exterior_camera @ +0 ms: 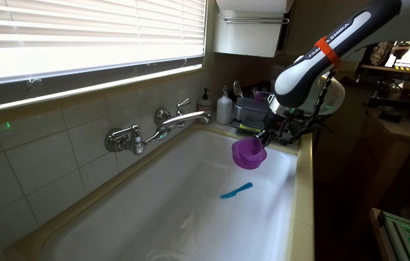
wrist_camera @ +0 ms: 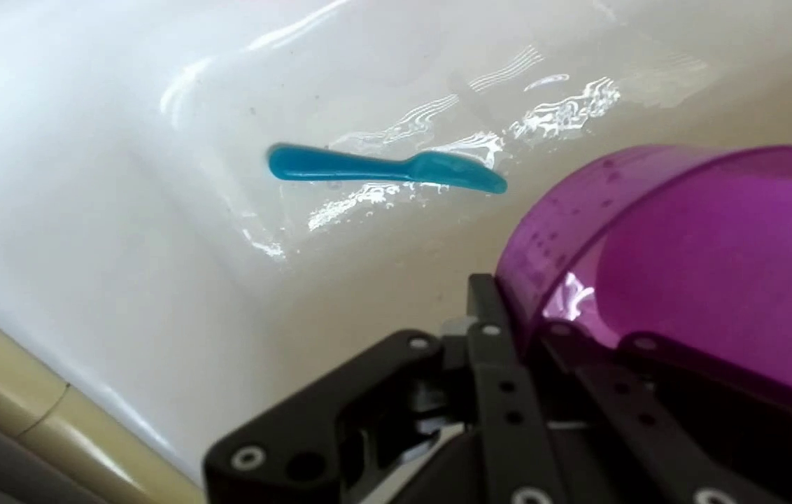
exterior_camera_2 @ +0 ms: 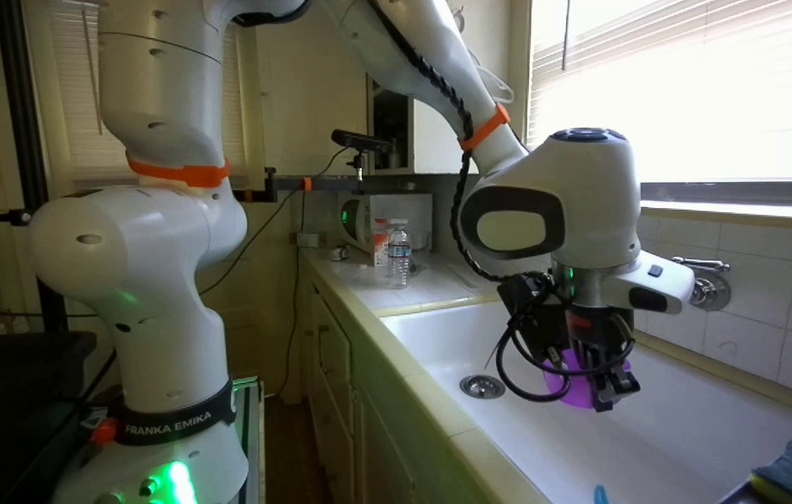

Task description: Put the purple cup in the purple bowl then place the bowl on the dishrack.

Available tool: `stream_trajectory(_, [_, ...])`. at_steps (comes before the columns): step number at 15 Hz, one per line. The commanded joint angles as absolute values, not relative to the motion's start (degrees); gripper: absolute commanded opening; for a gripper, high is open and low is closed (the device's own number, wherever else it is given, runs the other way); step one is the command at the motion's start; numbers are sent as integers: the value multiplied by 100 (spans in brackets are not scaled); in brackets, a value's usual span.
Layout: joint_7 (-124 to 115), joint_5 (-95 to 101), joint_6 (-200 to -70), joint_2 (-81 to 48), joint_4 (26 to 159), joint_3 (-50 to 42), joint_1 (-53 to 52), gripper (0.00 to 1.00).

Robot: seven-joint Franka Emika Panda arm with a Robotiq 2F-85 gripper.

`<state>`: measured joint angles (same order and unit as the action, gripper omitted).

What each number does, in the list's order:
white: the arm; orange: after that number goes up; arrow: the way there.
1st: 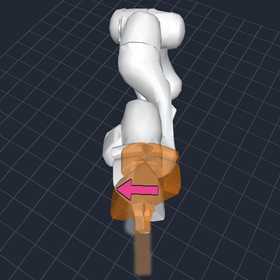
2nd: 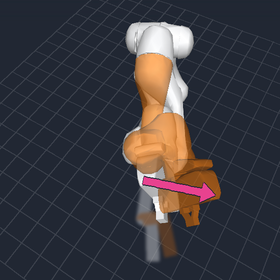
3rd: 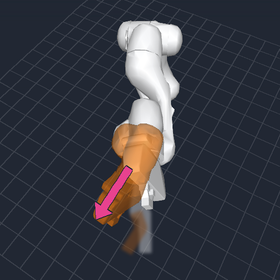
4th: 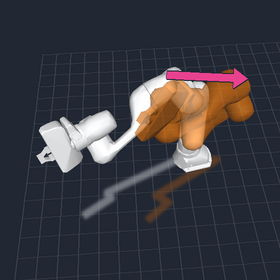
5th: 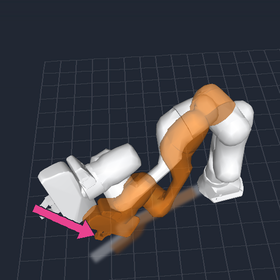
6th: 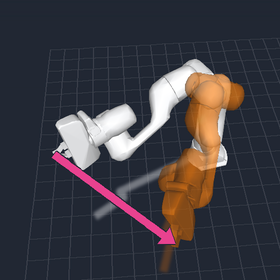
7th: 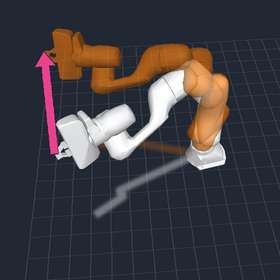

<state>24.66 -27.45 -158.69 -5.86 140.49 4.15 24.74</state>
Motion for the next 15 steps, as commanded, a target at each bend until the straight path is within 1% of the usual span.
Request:
stream_trajectory(1, [1956, -2498, -16013, -17, 14518, 308, 2448, 1])
stream_trajectory(2, [1883, -2504, -15989, 85, 14572, -145, 2016, 1])
stream_trajectory(6, [1355, -2106, -16041, 391, 14780, -617, 1762, 1])
stream_trajectory(11, [824, -1702, -16069, 591, 14904, -978, 1625, 1])
stream_trajectory(12, [1097, -1844, -15881, 376, 14654, -1046, 1554, 4])
stream_trajectory(15, [975, -1787, -15911, 449, 14718, -1106, 1525, 4])
